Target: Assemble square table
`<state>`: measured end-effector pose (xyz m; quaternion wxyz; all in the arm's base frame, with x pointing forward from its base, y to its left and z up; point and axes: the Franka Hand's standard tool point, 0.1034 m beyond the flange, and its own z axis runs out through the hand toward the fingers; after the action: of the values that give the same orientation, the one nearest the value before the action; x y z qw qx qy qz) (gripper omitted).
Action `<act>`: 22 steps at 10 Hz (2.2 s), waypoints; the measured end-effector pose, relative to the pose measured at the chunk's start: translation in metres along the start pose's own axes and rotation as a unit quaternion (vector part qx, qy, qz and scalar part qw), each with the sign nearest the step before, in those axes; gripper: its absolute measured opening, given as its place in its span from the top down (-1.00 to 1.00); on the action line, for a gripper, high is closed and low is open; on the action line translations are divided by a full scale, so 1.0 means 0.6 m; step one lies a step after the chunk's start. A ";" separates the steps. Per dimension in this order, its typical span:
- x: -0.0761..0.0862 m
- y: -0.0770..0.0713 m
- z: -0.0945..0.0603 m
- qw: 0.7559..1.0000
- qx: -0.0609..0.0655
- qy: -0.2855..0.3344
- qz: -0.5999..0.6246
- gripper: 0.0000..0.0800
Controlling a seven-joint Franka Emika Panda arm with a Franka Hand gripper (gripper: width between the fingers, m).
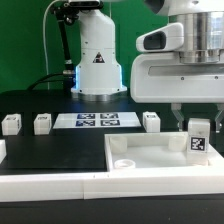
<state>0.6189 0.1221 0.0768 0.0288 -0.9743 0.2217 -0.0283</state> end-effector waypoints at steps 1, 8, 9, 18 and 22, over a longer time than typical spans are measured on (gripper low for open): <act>0.000 0.000 0.000 0.999 0.000 0.002 0.047 0.27; -0.003 -0.005 0.002 0.939 0.007 -0.001 0.344 0.27; -0.005 -0.006 0.002 0.936 0.009 -0.003 0.353 0.08; 0.001 -0.004 0.001 0.996 0.008 -0.002 0.084 -0.62; -0.002 -0.006 0.004 0.998 0.007 -0.002 -0.060 -0.62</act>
Offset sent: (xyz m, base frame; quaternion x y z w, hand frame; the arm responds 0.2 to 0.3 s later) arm -0.0048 0.0038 -0.0036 -0.0145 0.0055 0.2798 0.9599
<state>0.6195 0.1259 0.0747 0.0344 -0.9856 0.1630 -0.0298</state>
